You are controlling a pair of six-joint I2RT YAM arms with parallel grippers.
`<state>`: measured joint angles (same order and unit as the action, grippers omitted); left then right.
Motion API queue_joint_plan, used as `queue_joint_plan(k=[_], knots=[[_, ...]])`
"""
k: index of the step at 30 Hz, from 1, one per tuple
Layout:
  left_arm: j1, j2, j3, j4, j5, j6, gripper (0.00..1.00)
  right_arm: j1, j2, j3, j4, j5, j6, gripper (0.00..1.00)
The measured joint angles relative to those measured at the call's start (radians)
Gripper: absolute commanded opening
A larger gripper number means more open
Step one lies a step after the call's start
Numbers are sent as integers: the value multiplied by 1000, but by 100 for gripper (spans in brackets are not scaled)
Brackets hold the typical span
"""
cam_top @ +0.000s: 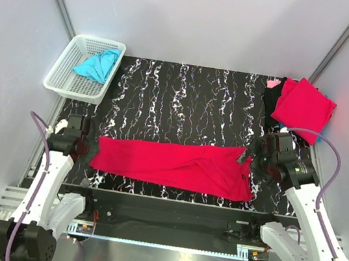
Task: Fold and stack the t-shirts
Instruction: Fold the tshirt
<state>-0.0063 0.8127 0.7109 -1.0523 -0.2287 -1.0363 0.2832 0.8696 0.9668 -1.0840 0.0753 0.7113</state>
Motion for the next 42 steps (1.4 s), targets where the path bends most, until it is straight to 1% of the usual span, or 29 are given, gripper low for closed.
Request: queue_joint_plan(k=[3,5,8,10,13,14,17,18,20,22,28,32,42], knots=[[2,30,-9,77,80,52,29,0,8,-48,53,-23,-4,100],[2,70,-14,132,152,90,27,0,42,-95,94,-43,-5,100],[-8,157,-12,196,226,142,24,0,137,-140,158,-75,-7,100],[-20,206,-5,219,258,171,24,0,212,-151,198,-91,-11,100],[-38,262,12,245,294,203,23,0,286,-146,262,-110,-23,96],[-44,280,17,253,302,209,21,0,303,-140,275,-121,-26,83],[-74,363,41,284,317,226,17,6,376,-93,321,-145,-42,61],[-87,393,47,297,321,229,17,11,407,-72,341,-149,-48,44],[-109,438,50,315,327,235,17,25,470,-25,372,-156,-56,39],[-127,468,50,324,332,239,17,50,545,26,395,-167,-63,41],[-144,480,50,347,334,250,17,191,728,113,448,-163,-79,41],[-144,479,50,349,334,253,17,249,776,113,451,-155,-76,42],[-144,480,48,358,334,255,17,259,821,111,447,-60,-72,40]])
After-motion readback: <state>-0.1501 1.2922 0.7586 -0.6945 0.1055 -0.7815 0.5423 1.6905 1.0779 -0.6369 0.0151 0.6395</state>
